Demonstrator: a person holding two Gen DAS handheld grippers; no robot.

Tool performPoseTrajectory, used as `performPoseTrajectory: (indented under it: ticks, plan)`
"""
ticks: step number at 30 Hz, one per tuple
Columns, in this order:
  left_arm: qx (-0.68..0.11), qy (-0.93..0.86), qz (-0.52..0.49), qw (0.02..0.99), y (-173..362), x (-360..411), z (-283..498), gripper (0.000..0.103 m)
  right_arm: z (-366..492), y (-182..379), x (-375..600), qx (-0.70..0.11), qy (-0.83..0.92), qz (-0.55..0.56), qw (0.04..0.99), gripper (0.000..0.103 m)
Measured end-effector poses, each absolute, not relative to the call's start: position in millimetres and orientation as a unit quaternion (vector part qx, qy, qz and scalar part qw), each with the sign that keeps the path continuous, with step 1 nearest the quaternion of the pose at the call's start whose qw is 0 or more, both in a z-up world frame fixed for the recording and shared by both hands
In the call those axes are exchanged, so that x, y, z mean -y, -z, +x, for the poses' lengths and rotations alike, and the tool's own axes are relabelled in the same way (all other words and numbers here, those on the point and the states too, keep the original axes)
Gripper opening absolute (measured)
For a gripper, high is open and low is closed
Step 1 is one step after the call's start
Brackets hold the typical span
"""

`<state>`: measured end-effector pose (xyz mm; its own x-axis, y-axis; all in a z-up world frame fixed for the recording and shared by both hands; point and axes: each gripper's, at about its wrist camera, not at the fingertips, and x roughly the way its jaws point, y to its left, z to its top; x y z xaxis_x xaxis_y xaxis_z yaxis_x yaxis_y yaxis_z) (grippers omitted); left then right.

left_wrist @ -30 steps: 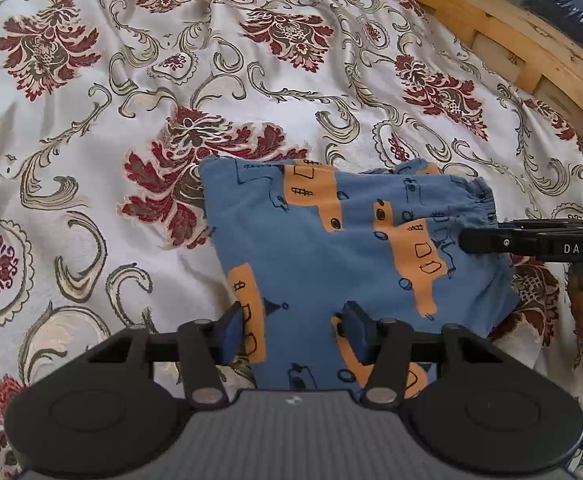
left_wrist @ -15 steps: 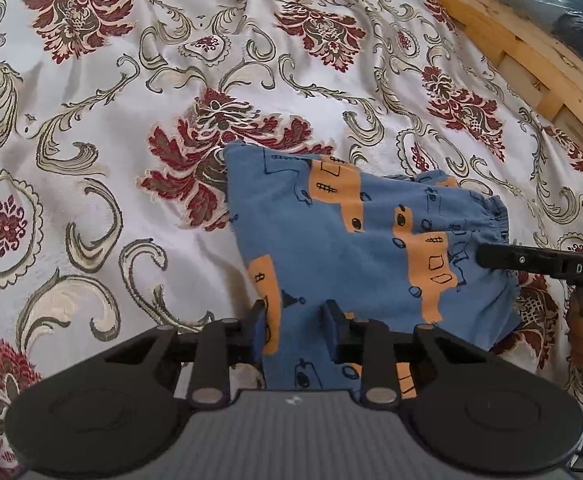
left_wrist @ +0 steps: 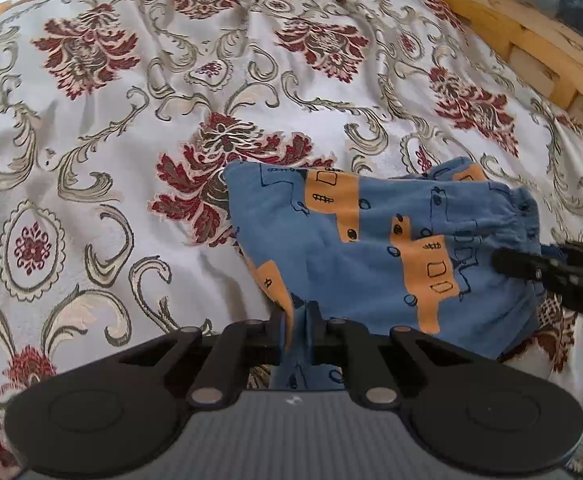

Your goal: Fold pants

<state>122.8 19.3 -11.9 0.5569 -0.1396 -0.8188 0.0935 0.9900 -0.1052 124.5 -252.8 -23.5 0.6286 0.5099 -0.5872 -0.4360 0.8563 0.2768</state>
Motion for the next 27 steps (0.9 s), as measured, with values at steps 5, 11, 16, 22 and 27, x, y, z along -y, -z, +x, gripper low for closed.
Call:
performPoseTrajectory:
  ticks: [5, 11, 16, 22, 27]
  plan:
    - [-0.457, 0.054, -0.053, 0.886, 7.3, -25.4, 118.3, 0.008, 106.6, 17.3, 238.5, -0.301, -0.252, -0.001, 0.920, 0.021]
    - [-0.441, 0.045, -0.033, 0.896, -2.0, -20.0, 112.4, 0.007, 97.1, 12.8, 230.3, -0.265, -0.252, -0.037, 0.930, 0.021]
    - [-0.426, 0.042, -0.023, 0.903, -11.9, -16.2, 111.2, 0.007, 88.5, 9.2, 224.9, -0.238, -0.250, -0.063, 0.936, 0.021]
    - [-0.413, 0.044, -0.011, 0.910, -18.4, -13.4, 111.9, 0.007, 85.4, 5.9, 223.5, -0.217, -0.245, -0.073, 0.942, 0.021]
    - [-0.399, 0.050, 0.013, 0.915, -25.1, -8.5, 114.6, 0.007, 84.6, 1.9, 221.4, -0.195, -0.238, -0.090, 0.947, 0.021]
